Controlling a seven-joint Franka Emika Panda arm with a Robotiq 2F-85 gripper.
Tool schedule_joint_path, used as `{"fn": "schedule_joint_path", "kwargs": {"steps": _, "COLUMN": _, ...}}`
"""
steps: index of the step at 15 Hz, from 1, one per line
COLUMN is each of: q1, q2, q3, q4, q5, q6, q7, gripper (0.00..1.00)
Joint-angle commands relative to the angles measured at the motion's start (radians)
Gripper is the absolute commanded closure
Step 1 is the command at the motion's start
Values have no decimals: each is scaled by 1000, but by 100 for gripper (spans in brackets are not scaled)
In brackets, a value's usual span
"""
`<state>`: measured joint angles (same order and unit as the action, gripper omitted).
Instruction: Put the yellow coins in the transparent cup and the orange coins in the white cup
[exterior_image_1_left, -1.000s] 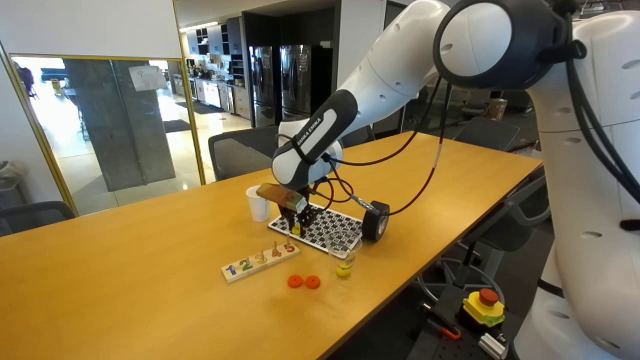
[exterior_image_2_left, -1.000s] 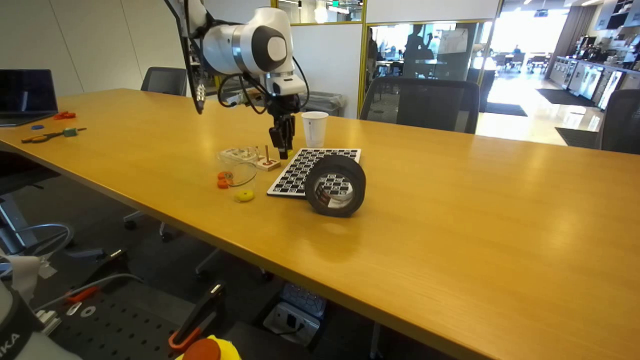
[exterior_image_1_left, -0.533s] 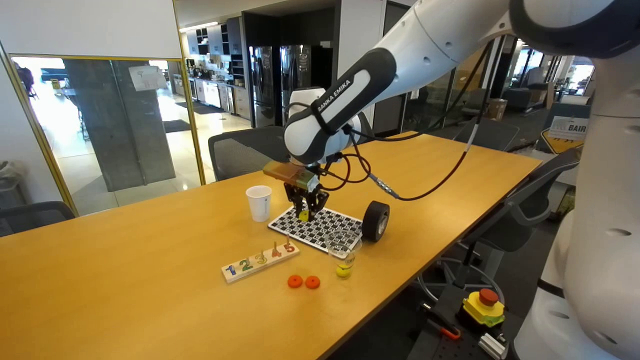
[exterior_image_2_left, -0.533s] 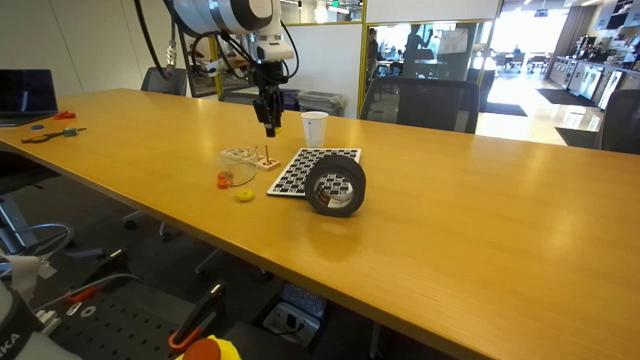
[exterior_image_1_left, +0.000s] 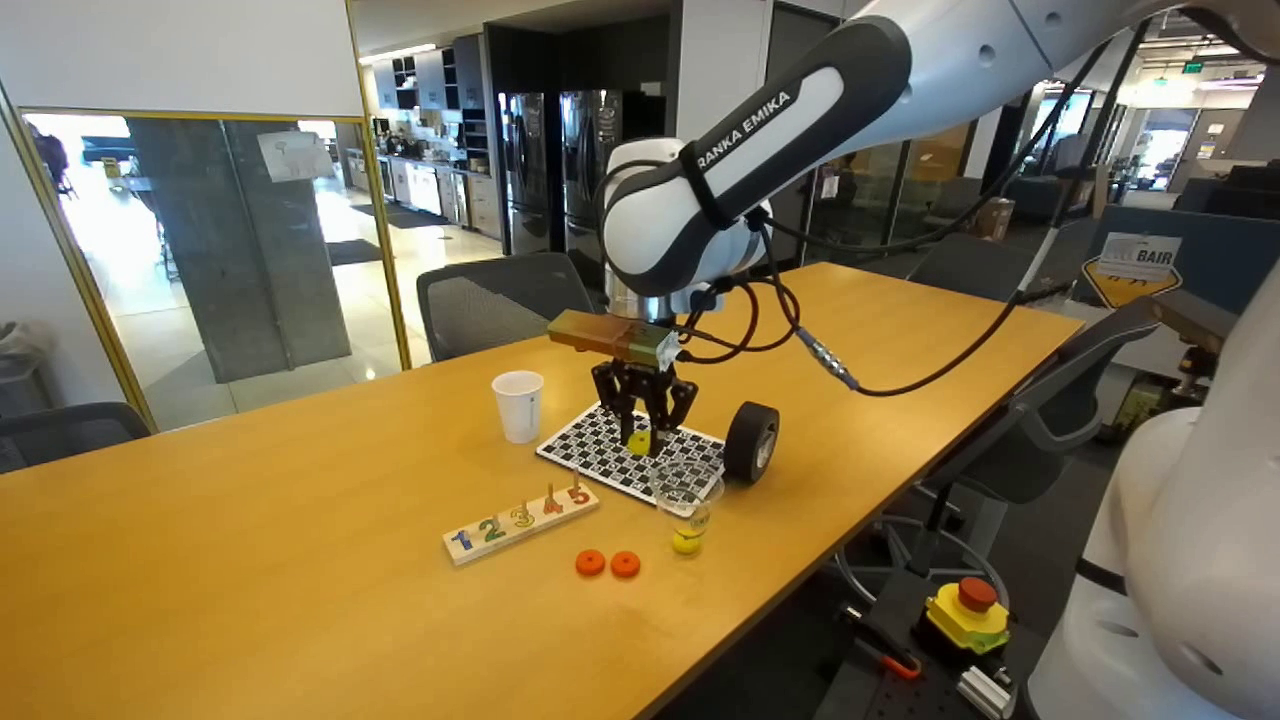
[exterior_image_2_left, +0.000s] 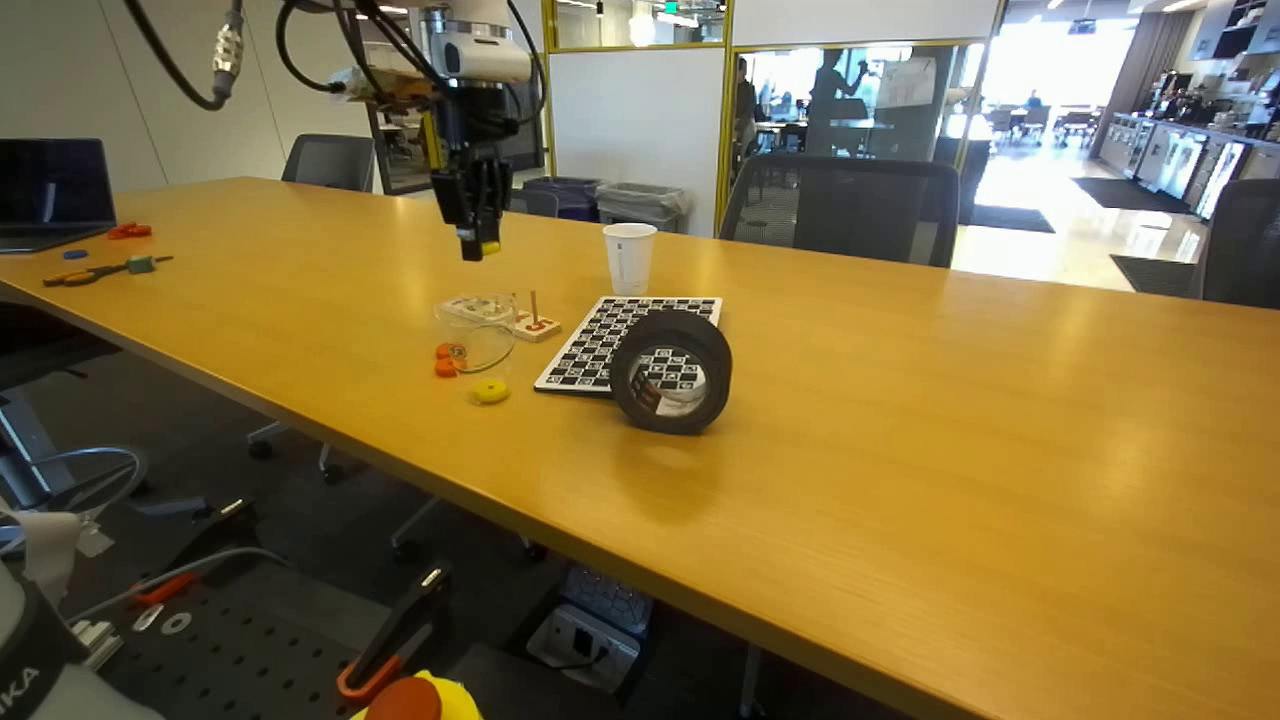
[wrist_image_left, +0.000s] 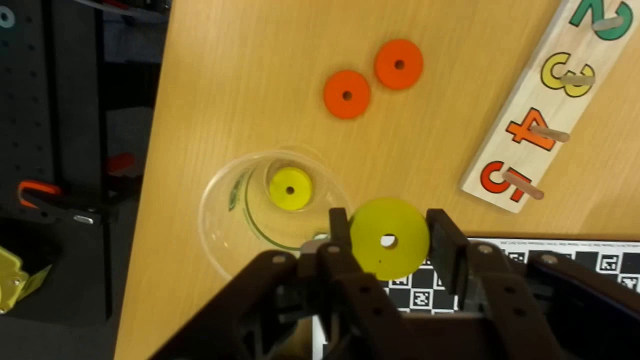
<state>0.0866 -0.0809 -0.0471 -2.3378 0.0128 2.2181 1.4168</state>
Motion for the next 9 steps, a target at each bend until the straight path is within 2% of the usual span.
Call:
{"fn": "schedule_joint_path", "kwargs": {"steps": 1, "q1": -38, "q2": -80, "q3": 28, "q4": -83, "q5": 48, "q6": -21, "q7": -30, "gripper": 83}}
{"fn": "schedule_joint_path", "kwargs": {"steps": 9, "q1": -82, "q2": -70, "q3": 29, "q4": -128, "q5": 39, "q6": -5, "q7": -25, "gripper": 83}}
